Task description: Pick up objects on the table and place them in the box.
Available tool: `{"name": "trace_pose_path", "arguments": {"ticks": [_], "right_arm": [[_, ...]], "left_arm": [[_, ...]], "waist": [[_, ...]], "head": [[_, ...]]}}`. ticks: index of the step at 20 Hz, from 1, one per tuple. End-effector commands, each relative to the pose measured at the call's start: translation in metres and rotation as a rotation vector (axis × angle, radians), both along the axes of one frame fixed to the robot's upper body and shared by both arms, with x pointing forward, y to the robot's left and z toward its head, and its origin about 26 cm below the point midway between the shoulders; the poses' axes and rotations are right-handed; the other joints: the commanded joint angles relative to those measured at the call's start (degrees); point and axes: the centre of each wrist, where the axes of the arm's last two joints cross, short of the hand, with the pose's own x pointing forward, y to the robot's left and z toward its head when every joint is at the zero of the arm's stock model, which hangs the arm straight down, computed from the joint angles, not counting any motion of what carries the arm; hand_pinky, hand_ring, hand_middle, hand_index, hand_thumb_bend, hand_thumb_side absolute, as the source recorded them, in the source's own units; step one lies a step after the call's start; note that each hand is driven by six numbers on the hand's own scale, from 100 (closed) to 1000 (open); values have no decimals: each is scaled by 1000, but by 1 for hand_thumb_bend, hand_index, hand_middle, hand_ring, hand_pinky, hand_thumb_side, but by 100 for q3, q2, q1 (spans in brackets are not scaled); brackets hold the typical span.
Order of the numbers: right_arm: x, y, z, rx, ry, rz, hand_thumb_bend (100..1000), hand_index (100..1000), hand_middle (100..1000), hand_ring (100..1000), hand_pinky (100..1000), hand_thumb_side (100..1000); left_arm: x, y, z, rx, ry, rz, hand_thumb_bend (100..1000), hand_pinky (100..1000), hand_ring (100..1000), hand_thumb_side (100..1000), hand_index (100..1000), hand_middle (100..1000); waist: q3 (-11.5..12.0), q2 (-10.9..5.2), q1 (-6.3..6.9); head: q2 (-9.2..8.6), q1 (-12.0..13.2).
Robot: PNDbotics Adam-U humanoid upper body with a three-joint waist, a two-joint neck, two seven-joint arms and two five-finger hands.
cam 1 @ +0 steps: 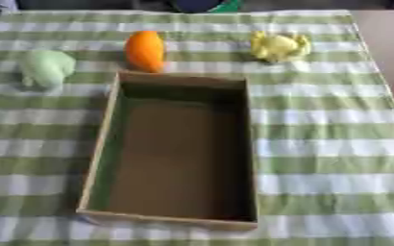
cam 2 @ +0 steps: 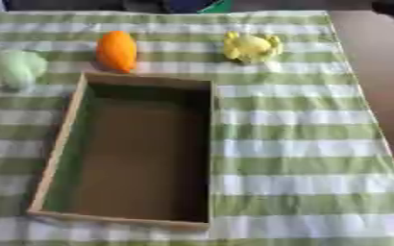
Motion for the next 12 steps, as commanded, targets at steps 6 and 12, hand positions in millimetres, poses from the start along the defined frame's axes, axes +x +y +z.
{"name": "trace_pose_path", "arguments": {"ticks": [6,12], "right_arm": [[6,-10,74,-381,-111,-105,100,890,688,768,743,1000],[42,-25,112,-727,-108,-227,123,934,772,819,764,1000]], "left_arm": [[-4,2,9,43,-7,-8,100,494,700,961,744,662],[-4,1,7,52,5,-22,100,494,701,960,744,663]], "waist": [[22,-203,-18],[74,-264,-13]], "head": [[116,-141],[160,-271]]}}
